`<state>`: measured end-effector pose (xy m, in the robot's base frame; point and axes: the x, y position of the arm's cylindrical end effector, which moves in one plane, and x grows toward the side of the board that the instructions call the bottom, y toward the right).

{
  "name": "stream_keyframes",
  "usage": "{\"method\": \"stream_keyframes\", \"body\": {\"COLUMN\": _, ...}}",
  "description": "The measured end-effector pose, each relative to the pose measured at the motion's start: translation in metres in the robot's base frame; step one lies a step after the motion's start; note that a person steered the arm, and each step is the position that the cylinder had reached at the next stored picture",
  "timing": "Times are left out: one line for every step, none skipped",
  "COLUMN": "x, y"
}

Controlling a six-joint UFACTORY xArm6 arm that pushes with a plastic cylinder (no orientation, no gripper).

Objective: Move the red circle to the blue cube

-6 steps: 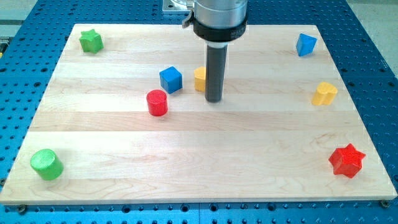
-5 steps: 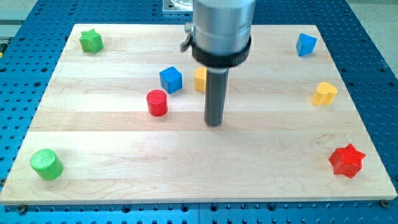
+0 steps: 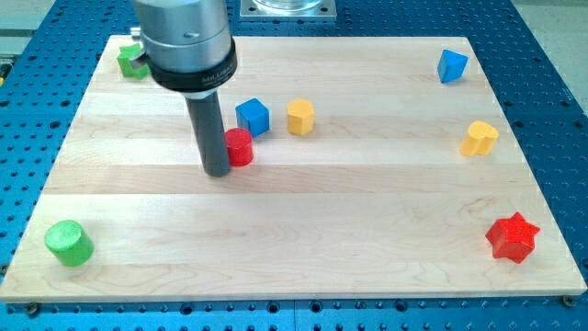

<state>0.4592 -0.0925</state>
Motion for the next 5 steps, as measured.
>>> {"method": "stream_keyframes", "body": {"x": 0.000, "y": 0.000}}
{"method": "stream_keyframes", "body": {"x": 0.000, "y": -0.005}}
{"method": "stream_keyframes", "body": {"x": -0.007, "y": -0.028}}
{"method": "stream_keyframes", "body": {"x": -0.037, "y": -0.034}}
{"method": "stream_keyframes", "body": {"x": -0.061, "y": -0.034}}
